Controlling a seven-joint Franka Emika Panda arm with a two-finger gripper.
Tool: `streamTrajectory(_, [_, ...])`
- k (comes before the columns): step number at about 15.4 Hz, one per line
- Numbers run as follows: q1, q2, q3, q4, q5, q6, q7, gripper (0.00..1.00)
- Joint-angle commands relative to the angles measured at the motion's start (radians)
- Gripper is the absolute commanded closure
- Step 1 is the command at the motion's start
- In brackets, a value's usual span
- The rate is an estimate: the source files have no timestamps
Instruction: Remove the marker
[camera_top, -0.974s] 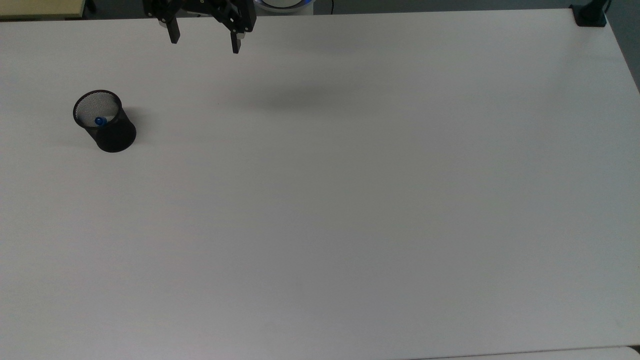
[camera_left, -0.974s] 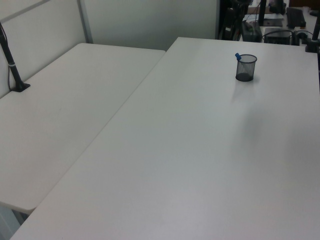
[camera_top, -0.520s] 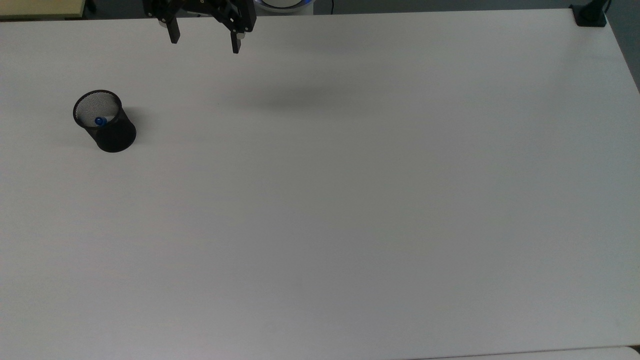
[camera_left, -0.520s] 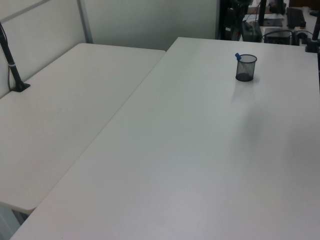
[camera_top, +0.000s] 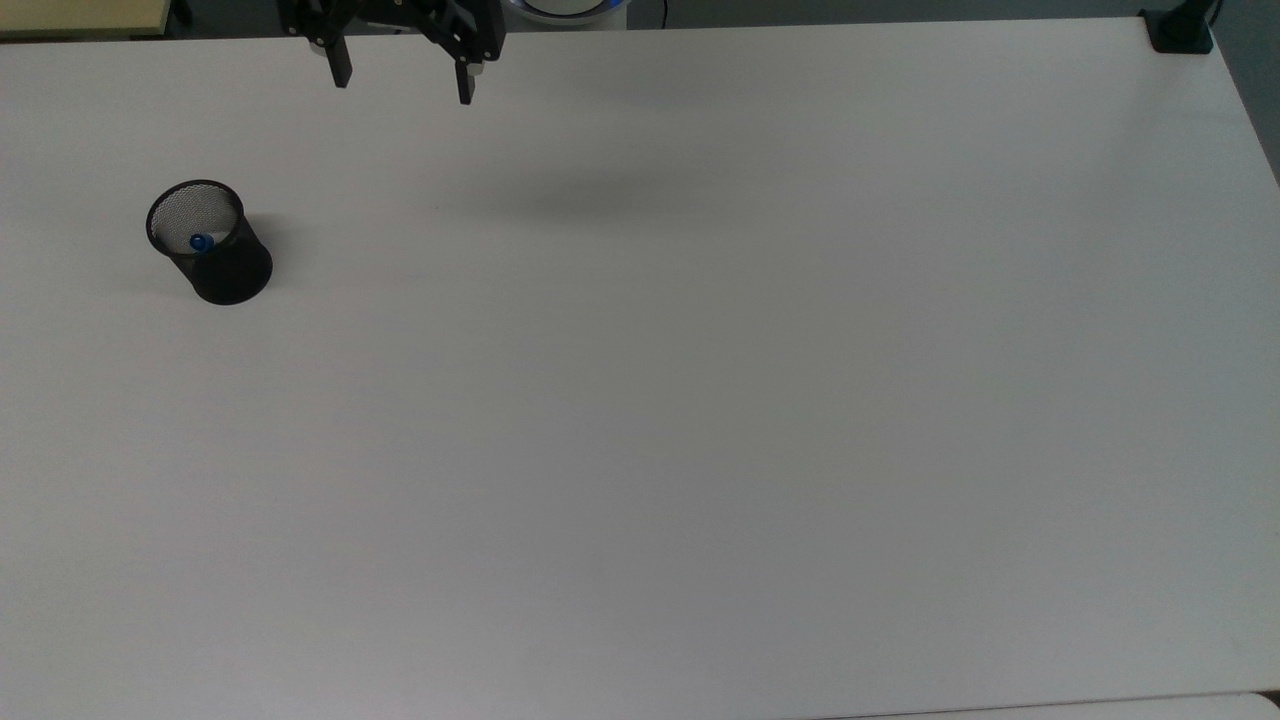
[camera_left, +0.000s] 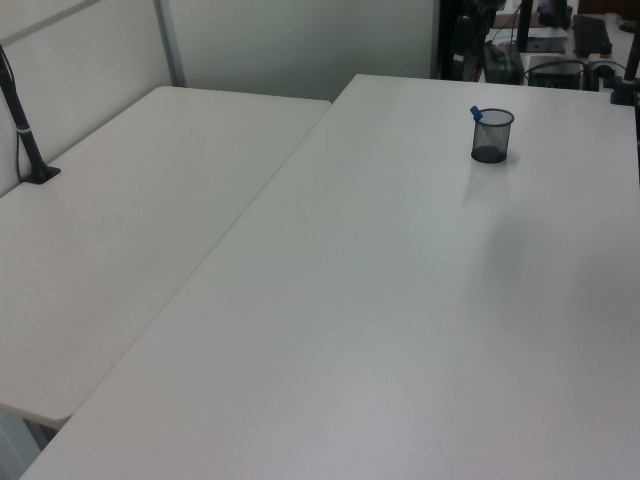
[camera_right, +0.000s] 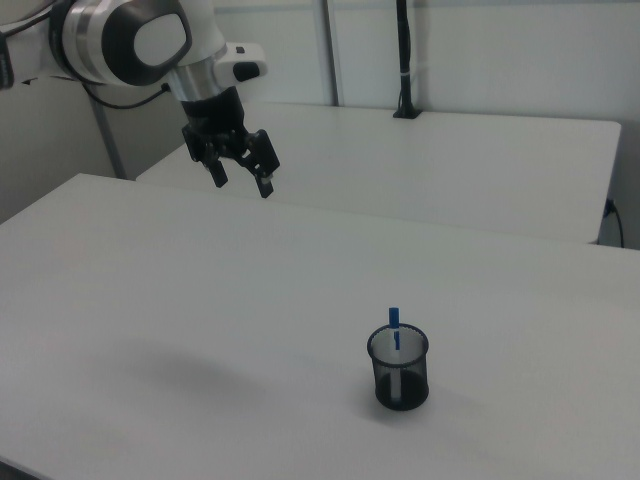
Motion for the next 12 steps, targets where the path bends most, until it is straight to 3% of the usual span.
streamTrajectory(1, [-0.008,-0.003,-0.058,-0.001,-0.018,-0.032,-0.23,0.0])
streamTrajectory(4, [-0.034,0.008,-0.094,-0.028,-0.074,-0.009,-0.411,0.0])
streamTrajectory(6, [-0.051,0.009,-0.103,-0.056,-0.131,0.052,-0.425,0.0])
streamTrajectory(9, [-0.062,0.031,-0.162,-0.111,-0.139,0.184,-0.421,0.0])
streamTrajectory(12, [-0.069,0.052,-0.207,-0.226,-0.139,0.435,-0.419,0.0])
